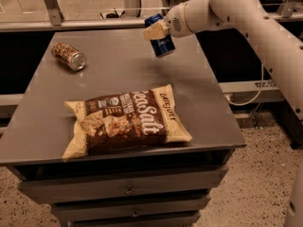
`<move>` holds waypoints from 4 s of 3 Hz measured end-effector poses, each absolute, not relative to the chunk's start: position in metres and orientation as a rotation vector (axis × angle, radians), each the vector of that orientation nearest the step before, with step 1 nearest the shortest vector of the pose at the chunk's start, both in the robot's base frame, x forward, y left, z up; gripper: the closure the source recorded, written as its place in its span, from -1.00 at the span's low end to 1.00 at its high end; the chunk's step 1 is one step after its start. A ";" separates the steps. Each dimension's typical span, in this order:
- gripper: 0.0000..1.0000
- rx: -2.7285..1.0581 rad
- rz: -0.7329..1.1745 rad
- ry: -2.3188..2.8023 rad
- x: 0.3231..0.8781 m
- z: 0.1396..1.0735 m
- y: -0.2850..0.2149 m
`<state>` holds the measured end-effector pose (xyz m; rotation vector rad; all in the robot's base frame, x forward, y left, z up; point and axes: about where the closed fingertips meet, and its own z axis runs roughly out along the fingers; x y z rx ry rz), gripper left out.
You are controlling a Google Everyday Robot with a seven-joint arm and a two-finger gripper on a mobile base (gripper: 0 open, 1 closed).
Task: Place pepsi can upright
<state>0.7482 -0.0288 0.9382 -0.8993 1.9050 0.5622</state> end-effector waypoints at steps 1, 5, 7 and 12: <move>1.00 -1.138 0.522 1.779 0.743 0.927 -0.022; 1.00 -1.186 0.728 1.279 0.731 0.921 -0.042; 0.26 -1.067 0.839 1.202 0.733 0.914 -0.061; -1.00 -1.050 0.609 1.259 0.684 0.966 -0.125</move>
Offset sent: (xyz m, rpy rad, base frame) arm -0.0189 0.0047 -0.0222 -0.1714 -0.3749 0.4361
